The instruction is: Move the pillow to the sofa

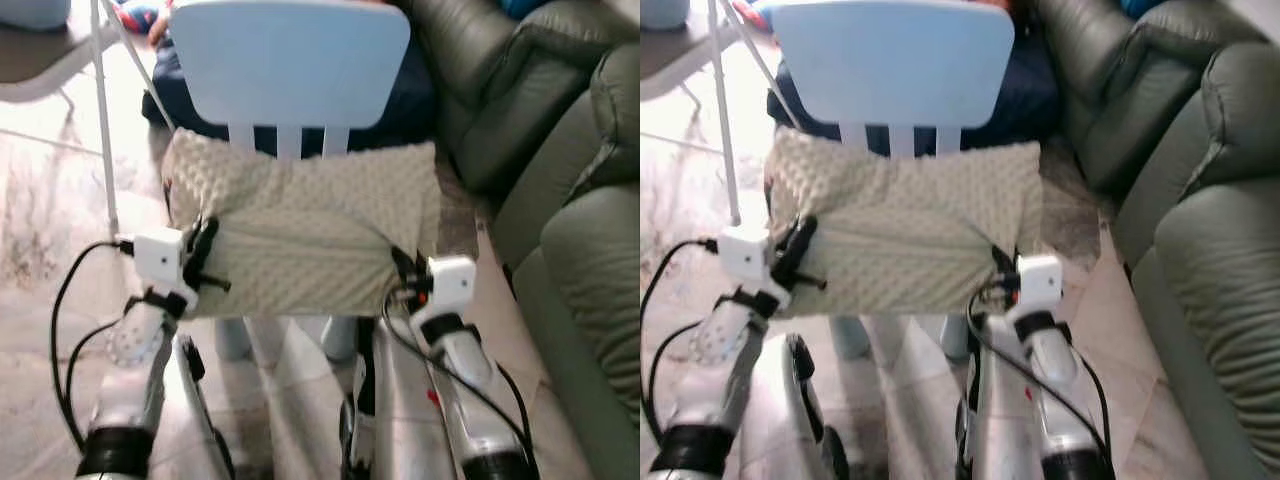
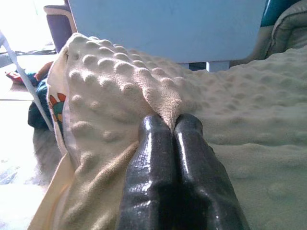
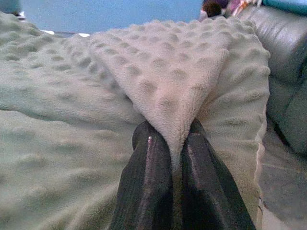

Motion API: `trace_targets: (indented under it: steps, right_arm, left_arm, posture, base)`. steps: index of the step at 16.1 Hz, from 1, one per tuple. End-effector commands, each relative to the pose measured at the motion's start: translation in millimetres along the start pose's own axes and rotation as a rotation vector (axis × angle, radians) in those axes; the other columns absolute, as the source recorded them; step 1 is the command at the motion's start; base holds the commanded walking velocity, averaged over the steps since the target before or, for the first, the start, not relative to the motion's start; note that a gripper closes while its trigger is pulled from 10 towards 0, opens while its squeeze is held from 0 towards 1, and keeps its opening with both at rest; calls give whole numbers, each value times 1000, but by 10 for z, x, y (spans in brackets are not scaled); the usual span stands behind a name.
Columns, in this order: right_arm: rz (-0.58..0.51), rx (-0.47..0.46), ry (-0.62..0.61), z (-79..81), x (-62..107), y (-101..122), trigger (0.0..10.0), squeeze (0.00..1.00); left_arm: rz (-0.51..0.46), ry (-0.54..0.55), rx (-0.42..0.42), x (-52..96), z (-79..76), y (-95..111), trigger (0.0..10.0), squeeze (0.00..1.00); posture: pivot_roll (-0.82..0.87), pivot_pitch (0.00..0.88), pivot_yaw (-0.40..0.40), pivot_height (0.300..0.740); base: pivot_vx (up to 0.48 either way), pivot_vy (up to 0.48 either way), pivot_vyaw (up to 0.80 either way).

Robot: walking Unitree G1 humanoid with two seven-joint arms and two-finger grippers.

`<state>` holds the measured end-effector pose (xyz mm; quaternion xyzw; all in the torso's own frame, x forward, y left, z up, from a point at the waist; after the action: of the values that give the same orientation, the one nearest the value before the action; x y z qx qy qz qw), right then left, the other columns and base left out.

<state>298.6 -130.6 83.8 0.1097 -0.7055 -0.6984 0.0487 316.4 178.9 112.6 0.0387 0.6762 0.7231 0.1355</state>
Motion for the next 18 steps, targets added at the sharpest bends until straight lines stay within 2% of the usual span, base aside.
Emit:
trace_targets:
  steps: [1,2,3,4,5,6,8,13,16,17,18]
  right_arm:
    - [-24,31,-30,-78,44,112,0,0]
    - [-17,39,-47,-94,85,129,588,0]
    - [-3,45,-55,-101,109,128,3686,0]
    - [27,58,-48,-84,139,99,10000,0]
    - [43,39,-37,-54,179,93,10000,0]
    - [42,21,-35,-43,179,98,10000,0]
    - [39,-1,-51,-44,120,127,10000,0]
    - [53,-9,-44,-37,122,139,10000,0]
    - [74,-18,-67,-90,121,121,10000,0]
    - [85,-11,-74,-94,112,111,10000,0]
    - [91,-41,-97,-101,110,100,10000,0]
  left_arm:
    - [-29,26,-6,21,78,125,0,0]
    - [-32,26,6,32,56,164,0,0]
    - [-30,19,22,38,10,183,0,0]
    - [-1,-2,51,51,-70,152,1333,0]
    - [35,-41,73,60,-194,91,10000,0]
    - [51,-44,69,47,-220,52,10000,0]
    - [85,6,86,-35,-171,-10,10000,0]
    - [104,14,87,-68,-147,-27,10000,0]
    - [169,75,68,-116,-108,-149,10000,0]
    - [174,75,63,-121,-116,-165,10000,0]
    - [179,61,57,-116,-138,-184,10000,0]
  posture:
    - [-37,36,-53,470]
    - [-39,38,-52,470]
    - [-40,37,-52,470]
    - [-43,40,-51,470]
    - [-45,38,-52,470]
    - [-46,40,-53,470]
    - [-50,38,-62,490]
    - [-64,43,-61,530]
    - [-70,44,-65,560]
    - [-71,44,-67,565]
    - [-71,43,-68,565]
  base:
    - [0,0,0]
    - [0,0,0]
    - [0,0,0]
    - [0,0,0]
    - [0,0,0]
    - [0,0,0]
    - [0,0,0]
    - [0,0,0]
    - [0,0,0]
    - [0,0,0]
    - [0,0,0]
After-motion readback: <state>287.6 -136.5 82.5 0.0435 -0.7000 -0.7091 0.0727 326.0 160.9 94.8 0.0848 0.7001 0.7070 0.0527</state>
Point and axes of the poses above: a point about 5 cm out from each wrist's last joint towards the gripper, its own x axis pointing back from the gripper into the wrist, its own y axis along the axis of the wrist's last joint, z = x × y, the point moved 4 cm from there along -x, pointing out of the wrist towards the gripper
